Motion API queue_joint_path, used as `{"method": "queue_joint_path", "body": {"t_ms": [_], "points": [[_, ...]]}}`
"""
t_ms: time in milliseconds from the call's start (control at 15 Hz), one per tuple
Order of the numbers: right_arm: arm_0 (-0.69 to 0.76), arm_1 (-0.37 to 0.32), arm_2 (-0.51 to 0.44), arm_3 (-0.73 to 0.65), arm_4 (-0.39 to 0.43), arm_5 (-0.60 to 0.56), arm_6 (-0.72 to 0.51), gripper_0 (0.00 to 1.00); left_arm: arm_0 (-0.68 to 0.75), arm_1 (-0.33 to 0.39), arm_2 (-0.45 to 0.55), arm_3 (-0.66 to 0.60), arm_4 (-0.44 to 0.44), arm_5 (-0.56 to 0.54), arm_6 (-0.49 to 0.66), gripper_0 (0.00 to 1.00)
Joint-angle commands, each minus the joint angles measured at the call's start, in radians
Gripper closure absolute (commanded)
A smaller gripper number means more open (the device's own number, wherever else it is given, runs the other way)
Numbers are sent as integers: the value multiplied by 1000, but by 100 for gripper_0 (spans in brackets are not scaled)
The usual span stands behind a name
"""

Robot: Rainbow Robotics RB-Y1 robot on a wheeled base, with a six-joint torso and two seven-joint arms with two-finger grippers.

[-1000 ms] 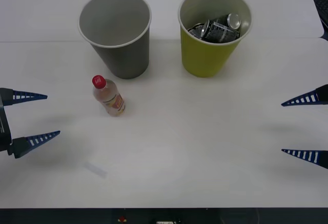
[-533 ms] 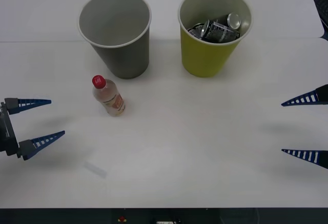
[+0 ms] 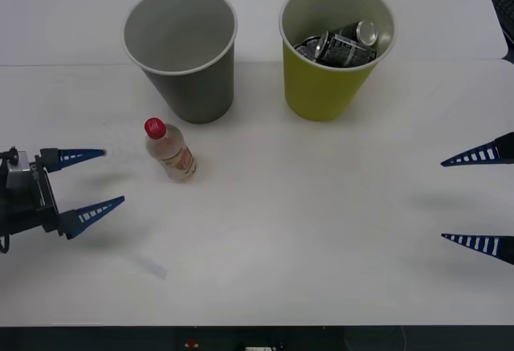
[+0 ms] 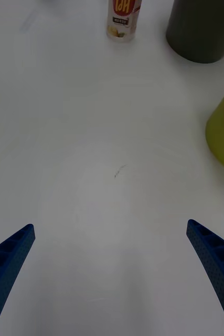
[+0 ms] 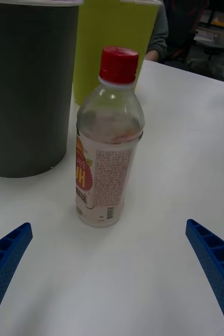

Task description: Put the can into the green bin and the plastic bottle into the gray bin

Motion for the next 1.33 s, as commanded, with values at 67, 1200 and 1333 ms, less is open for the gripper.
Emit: {"method": "queue_joint_path", "body": {"t_ms": [67, 1200, 1333], "points": [[0, 0, 0, 0, 0, 0, 0, 0, -102, -62, -97, 92, 41, -28, -21, 0], [0, 0, 0, 0, 0, 0, 0, 0, -312, -318, -302, 280, 189, 47, -144, 0], [0, 0, 0, 0, 0, 0, 0, 0, -312, -320, -302, 280, 189, 47, -144, 92]]}}
